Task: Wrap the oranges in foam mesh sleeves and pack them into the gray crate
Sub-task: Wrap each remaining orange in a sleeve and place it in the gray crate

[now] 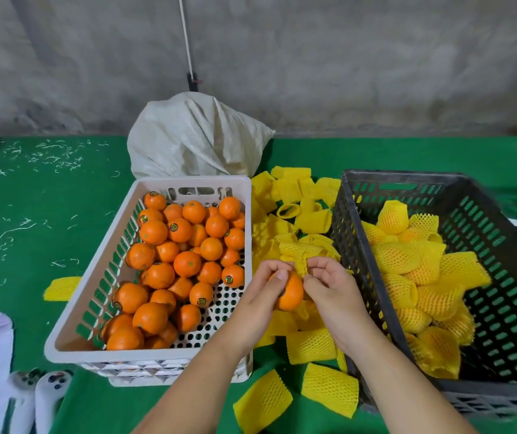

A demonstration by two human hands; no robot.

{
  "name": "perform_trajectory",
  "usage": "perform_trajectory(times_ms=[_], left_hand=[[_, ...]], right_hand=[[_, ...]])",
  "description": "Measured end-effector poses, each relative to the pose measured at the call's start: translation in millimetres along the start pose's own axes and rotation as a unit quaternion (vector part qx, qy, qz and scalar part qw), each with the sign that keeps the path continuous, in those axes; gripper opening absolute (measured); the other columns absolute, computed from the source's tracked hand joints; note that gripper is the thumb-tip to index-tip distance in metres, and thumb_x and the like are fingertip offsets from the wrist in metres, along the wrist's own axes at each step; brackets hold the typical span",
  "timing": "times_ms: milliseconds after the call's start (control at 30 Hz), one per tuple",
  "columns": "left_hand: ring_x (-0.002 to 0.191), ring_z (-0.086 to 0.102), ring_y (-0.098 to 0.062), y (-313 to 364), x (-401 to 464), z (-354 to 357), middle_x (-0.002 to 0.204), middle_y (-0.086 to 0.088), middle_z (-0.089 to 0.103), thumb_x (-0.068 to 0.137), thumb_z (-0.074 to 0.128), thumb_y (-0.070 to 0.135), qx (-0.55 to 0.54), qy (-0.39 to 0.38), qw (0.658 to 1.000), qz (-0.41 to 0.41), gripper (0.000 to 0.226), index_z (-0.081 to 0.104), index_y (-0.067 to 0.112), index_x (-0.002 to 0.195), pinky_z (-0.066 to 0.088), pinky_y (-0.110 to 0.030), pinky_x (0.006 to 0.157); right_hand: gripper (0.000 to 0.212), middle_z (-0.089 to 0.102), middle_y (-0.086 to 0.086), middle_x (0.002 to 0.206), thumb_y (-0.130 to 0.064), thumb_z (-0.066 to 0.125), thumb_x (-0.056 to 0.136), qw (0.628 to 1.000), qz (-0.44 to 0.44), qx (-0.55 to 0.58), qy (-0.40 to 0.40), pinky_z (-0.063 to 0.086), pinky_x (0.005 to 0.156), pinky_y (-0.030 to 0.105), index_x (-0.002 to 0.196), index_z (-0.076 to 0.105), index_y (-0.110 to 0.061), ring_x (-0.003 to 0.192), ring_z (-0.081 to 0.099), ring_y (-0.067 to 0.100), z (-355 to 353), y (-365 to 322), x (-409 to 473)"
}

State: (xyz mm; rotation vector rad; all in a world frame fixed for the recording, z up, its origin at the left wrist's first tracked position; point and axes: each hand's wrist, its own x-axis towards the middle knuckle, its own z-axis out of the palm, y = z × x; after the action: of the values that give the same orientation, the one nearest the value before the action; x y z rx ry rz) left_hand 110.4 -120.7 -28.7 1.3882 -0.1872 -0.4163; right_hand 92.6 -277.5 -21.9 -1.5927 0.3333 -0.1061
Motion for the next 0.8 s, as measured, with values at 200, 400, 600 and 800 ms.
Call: perform_trajectory(times_ms=[200, 400, 600, 800], left_hand=[[0.121, 0.066, -0.019, 0, -5, -1, 0.137, 0.004, 0.064, 0.087, 0.064, 0.065, -0.009, 0.022, 1.000, 0.020, 0.051, 0.066, 0.039, 0.130, 0.058, -0.042, 0.101], [0.144, 0.048, -0.004, 9, -8, -9, 0.158, 0.008, 0.052, 0.084, 0.074, 0.052, -0.079, -0.028, 0.996, -0.001, 0.055, 0.077, 0.013, 0.123, 0.058, -0.044, 0.100], [0.136, 0.057, -0.006, 8, -8, -5, 0.149, 0.003, 0.060, 0.079, 0.073, 0.058, -0.067, 0.007, 0.998, -0.002, 0.061, 0.074, 0.025, 0.130, 0.057, -0.032, 0.099], [0.095, 0.057, -0.017, -1, -5, -2, 0.113, -0.006, 0.055, 0.078, 0.073, 0.061, -0.018, 0.105, 0.993, 0.059, 0.046, 0.057, 0.051, 0.119, 0.053, -0.030, 0.082]], right_hand=[[0.013, 0.075, -0.011, 0.097, -0.028, 0.066, 0.099, 0.997, -0.003, -0.075, -0.009, 0.060, 0.092, 0.042, 0.109, 0.074, -0.028, 0.097, 0.069, 0.008, -3, 8, -1], [0.011, 0.074, -0.004, 0.091, -0.019, 0.069, 0.097, 0.987, -0.102, -0.101, 0.075, 0.061, 0.081, 0.044, 0.095, 0.074, -0.028, 0.087, 0.071, 0.011, 7, 10, -3], [0.010, 0.073, -0.012, 0.093, -0.022, 0.067, 0.099, 0.978, -0.165, -0.099, 0.083, 0.058, 0.078, 0.032, 0.100, 0.070, -0.031, 0.091, 0.069, 0.005, 8, 3, -8], [0.017, 0.072, -0.014, 0.092, -0.020, 0.065, 0.101, 0.977, -0.195, -0.039, 0.073, 0.052, 0.073, 0.018, 0.096, 0.068, -0.036, 0.087, 0.067, 0.006, 7, -9, -22]])
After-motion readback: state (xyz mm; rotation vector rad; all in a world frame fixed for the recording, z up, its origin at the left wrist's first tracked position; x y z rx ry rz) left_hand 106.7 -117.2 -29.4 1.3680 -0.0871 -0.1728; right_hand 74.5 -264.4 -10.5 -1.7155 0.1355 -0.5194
